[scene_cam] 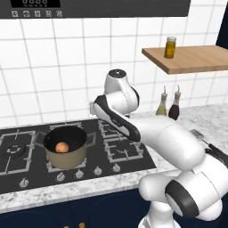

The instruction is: Put the lemon wedge and onion in the pot. Retrieve the spatula and lightly stir the vegetables in the pot.

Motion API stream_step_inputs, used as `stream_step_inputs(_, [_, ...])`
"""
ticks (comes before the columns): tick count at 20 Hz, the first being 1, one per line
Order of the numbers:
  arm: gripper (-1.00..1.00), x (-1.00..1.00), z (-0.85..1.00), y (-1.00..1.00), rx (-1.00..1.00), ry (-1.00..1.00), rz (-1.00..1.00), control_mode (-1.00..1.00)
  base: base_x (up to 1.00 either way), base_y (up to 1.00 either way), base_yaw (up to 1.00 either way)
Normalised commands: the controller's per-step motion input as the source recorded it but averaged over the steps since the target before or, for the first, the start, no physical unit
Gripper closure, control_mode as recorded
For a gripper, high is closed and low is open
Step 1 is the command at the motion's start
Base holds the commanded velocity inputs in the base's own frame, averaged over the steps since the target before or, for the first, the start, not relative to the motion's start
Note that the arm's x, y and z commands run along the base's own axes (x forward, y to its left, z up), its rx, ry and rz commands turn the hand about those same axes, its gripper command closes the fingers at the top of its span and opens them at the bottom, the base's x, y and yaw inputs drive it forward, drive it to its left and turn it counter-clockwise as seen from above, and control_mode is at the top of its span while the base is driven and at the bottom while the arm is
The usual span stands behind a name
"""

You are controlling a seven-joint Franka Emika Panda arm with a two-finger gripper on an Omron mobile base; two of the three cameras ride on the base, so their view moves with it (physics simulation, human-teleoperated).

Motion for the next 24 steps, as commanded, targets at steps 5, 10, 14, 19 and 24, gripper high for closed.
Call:
stream_step_inputs(5, [-1.0,0.08,-0.01,-1.0,0.0,0.05,-0.17,-1.0,0.0,0.0,0.0])
stream_step_inputs(10, [-1.0,0.0,-0.15,-1.0,0.0,0.04,-0.1,-1.0,0.0,0.0,0.0])
stream_step_inputs(14, [-1.0,0.0,-0.38,-1.0,0.01,0.07,-0.02,-1.0,0.0,0.0,0.0])
stream_step_inputs(19, [-1.0,0.0,-0.42,-1.0,0.0,0.07,0.0,-1.0,0.0,0.0,0.0])
stream_step_inputs(24, [-1.0,0.0,-0.52,-1.0,0.0,0.07,0.0,-1.0,0.0,0.0,0.0])
